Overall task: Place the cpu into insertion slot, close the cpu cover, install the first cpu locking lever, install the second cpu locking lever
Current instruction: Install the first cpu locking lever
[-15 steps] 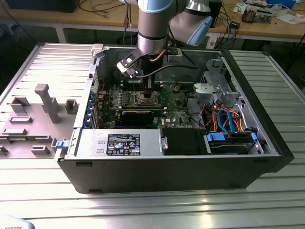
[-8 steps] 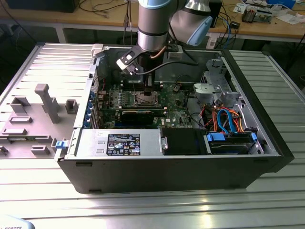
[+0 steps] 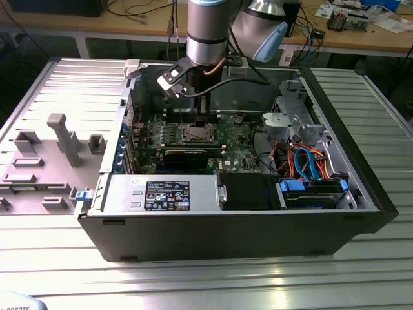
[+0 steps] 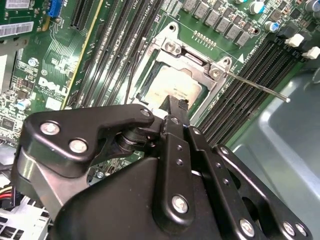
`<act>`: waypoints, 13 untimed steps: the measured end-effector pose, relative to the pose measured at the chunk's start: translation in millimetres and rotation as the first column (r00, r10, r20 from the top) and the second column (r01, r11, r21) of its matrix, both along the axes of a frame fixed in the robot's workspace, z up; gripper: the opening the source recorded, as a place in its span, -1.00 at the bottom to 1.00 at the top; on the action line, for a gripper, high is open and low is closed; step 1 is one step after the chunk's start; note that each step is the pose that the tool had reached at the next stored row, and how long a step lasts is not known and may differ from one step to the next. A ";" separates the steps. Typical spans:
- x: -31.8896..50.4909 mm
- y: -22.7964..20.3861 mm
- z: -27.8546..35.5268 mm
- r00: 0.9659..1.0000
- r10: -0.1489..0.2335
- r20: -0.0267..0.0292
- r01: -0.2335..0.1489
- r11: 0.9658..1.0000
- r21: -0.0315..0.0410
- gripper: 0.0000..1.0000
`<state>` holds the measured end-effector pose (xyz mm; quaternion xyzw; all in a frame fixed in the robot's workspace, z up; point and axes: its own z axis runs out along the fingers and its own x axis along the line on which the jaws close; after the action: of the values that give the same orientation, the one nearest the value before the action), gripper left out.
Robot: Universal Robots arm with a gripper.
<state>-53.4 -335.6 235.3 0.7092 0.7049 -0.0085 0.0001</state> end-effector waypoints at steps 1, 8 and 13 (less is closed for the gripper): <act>0.0 0.0 0.8 1.000 0.000 0.000 0.000 1.000 0.000 -0.79; 0.0 0.0 8.5 1.000 0.000 0.000 0.000 1.000 0.000 -0.79; 0.0 0.0 16.0 1.000 0.000 0.000 0.000 1.000 0.000 -0.79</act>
<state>-53.4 -335.6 251.3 0.7092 0.7049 -0.0085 0.0001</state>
